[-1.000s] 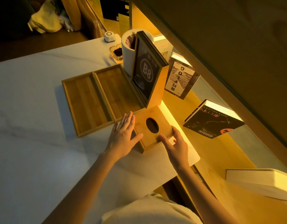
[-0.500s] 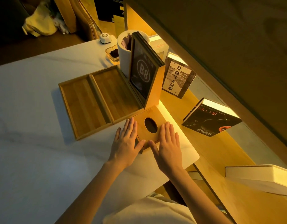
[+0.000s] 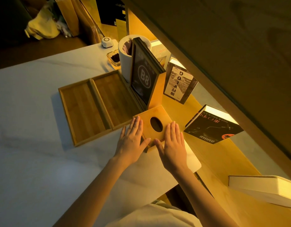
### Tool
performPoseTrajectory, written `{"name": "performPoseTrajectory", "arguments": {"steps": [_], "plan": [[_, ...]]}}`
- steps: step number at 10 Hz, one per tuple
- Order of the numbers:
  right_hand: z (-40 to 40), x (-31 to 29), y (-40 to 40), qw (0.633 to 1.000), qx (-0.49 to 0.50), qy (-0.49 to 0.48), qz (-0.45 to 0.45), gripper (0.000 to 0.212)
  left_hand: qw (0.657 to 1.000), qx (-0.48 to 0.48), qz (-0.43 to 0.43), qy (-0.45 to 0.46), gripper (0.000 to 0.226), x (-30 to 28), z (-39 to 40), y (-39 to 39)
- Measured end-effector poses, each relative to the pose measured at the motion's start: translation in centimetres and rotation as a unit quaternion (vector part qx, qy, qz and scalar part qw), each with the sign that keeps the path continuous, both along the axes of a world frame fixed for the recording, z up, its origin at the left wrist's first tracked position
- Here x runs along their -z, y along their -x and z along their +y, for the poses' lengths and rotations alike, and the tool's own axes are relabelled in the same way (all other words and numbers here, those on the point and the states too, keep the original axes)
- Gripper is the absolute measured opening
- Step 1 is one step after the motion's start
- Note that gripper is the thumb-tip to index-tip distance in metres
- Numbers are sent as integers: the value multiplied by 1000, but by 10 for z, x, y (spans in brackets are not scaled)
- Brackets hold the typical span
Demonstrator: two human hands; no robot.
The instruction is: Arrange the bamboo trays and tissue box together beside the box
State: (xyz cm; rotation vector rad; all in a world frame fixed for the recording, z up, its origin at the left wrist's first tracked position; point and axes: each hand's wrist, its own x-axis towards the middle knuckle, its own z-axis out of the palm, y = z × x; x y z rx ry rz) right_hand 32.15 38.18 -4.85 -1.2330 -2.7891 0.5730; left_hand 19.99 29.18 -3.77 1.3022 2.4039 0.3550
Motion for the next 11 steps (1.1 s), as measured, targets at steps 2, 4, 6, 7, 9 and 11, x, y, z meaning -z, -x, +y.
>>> {"name": "performPoseTrajectory", "arguments": {"steps": [2,4,6,7,9,11], "plan": [[14,-1,3,1000,-12,-14,-8,83,1000,4,16,8,74,-1,14,4],[21,0,5,1000,-14,-20,-8,80,1000,-3,7,12,74,-4,19,4],[23,1,4,999,-27,-22,-9,80,1000,-8,2,18,74,-6,20,3],[22,-2,5,999,-27,-20,-20,81,1000,-10,1,18,74,-6,20,3],[23,-21,11,999,-21,5,-25,73,998,-8,-60,11,68,-12,19,10],[8,-44,29,992,-115,16,37,38,975,-71,-191,-93,42,-36,5,21]]}}
